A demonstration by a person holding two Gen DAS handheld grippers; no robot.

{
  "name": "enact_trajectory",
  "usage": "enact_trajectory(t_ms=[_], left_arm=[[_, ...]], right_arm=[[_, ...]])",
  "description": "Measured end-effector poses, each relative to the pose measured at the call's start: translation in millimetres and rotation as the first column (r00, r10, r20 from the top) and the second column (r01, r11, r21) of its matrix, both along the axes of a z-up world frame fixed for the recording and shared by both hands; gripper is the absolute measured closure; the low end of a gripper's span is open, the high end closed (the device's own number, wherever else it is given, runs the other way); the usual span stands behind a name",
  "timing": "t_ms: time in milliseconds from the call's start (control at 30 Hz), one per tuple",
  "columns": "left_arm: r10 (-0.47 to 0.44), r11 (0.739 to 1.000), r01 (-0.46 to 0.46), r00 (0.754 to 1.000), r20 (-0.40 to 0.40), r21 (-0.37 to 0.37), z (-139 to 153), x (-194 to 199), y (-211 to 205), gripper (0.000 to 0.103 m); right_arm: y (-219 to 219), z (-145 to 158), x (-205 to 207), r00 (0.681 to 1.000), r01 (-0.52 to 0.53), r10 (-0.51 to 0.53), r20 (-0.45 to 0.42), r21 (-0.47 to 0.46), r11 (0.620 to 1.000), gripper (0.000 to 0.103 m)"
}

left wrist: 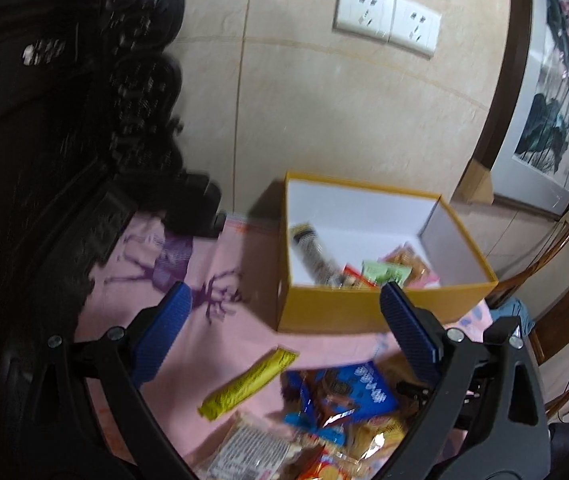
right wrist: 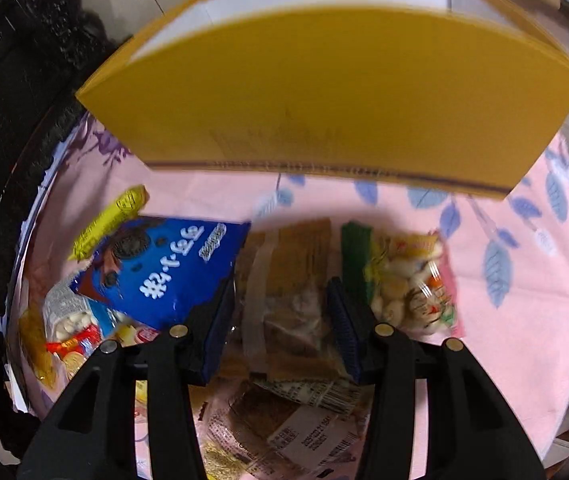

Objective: Organize snacks
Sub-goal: 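Grasp the clear bread bag with the right gripper while the left grasps the blue cookie bag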

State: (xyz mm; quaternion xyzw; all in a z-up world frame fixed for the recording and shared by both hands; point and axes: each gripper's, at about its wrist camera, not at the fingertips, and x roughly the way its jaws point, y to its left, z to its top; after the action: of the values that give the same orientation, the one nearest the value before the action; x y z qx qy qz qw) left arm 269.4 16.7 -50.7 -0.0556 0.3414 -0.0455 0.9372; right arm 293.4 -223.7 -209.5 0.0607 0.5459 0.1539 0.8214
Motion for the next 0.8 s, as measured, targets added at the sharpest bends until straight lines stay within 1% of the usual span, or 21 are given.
enact_trajectory(t_ms=[67,100,167,233,267,367,467,600,700,800], left_arm=[[0.01,1.0,-0.011,1.0,-0.029,-0.013,-9,-2,5,0.006],[0.011,1.0,-0.012,0.999,-0.038,-0.017,-12,-2,6,0.006],[0.008,1.0,-0.009,0.999,-0.054,-0.017,-17,-2,6,0.006],[0.002,1.0,-0.003,0.998,-0.064,-0.011,-23,-2,5,0.006],[0.0,1.0,-0.001,0.998,-0.07,-0.01,-25,-2,5,0.006],[-0.004,1.0,0.003,0.995,-0.103,-0.015,-35,0,4,0.006],[-0.017,1.0,0.014,0.992,-0.123,-0.027,-42,1,0,0.006],[-0.071,0.997,0.07,0.984,-0.162,-0.014,-60,1,-14,0.006],[-0.126,0.992,0.124,0.969,-0.213,-0.02,-78,2,-30,0.006],[-0.169,0.986,0.166,0.952,-0.254,-0.033,-96,6,-47,0.006]], right_arm=[[3,-4,1,1.0,-0.012,0.012,-0.001,-0.015,1.0,0.053],[6,-6,4,1.0,-0.019,0.019,-0.016,-0.024,1.0,0.051],[9,-6,7,1.0,-0.027,0.027,-0.009,-0.038,0.999,0.05],[11,-7,7,0.999,-0.034,0.034,0.003,-0.051,0.998,0.052],[11,-7,6,0.999,-0.038,0.039,0.005,-0.046,0.998,0.057],[2,-4,6,1.0,-0.01,0.01,-0.012,-0.001,1.0,0.063],[-10,5,0,1.0,0.021,-0.021,-0.004,0.04,0.999,0.064],[-24,22,-13,0.997,0.072,-0.073,0.01,0.108,0.992,0.064],[-35,30,-21,0.993,0.114,-0.116,0.008,0.155,0.981,0.064],[-42,35,-27,0.99,0.143,-0.144,-0.007,0.179,0.973,0.064]])
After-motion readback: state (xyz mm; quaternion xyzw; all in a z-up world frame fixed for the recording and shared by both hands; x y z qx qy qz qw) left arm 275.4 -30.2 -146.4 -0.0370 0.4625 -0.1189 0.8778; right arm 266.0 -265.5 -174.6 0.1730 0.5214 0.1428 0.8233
